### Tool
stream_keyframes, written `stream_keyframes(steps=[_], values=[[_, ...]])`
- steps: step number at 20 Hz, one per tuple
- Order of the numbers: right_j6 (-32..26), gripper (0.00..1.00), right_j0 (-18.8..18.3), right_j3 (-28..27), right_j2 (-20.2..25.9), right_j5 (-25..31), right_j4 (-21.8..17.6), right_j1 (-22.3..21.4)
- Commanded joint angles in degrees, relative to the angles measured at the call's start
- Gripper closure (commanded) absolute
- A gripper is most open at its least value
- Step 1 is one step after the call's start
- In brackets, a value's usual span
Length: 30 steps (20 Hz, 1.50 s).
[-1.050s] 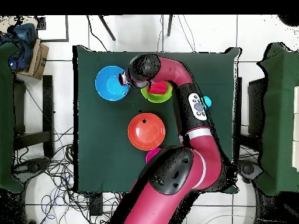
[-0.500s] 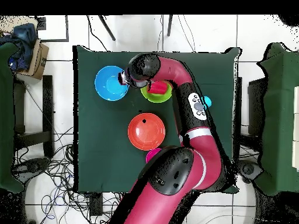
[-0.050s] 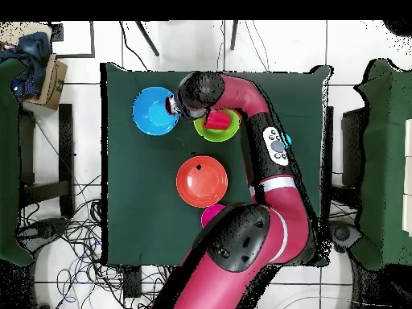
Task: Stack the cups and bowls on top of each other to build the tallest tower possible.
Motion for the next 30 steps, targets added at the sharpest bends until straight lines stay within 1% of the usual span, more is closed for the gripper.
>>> stream_keyframes(steps=[1, 2, 4, 7, 10, 12, 14, 15, 22, 30], values=[[-14.64, 1.0, -1.81, 4.89, 0.3, 7.31, 0.44, -8.22], [-14.37, 1.0, -2.24, 5.46, 0.48, 7.81, 0.88, -9.17], [-14.51, 1.0, -2.68, 5.06, 0.7, 9.75, 1.57, -9.75], [-15.22, 1.0, -3.22, 4.37, 0.76, 10.97, 1.7, -10.01], [-15.3, 1.0, -4.48, 6.53, 1.26, 10.71, 2.3, -11.76], [-15.41, 1.0, -5.1, 7.25, 1.44, 11.08, 2.5, -12.13], [-16.29, 1.0, -5.64, 7.67, 1.44, 9.81, 1.74, -11.52], [-16.58, 1.0, -5.5, 7.0, 1.32, 9.87, 1.3, -11.02], [-18.32, 1.0, -6.37, 6.92, -0.16, 8.08, -1.67, -9.44], [-19.46, 1.0, -7.47, 8.14, 0.21, 8.03, -2.21, -9.7]])
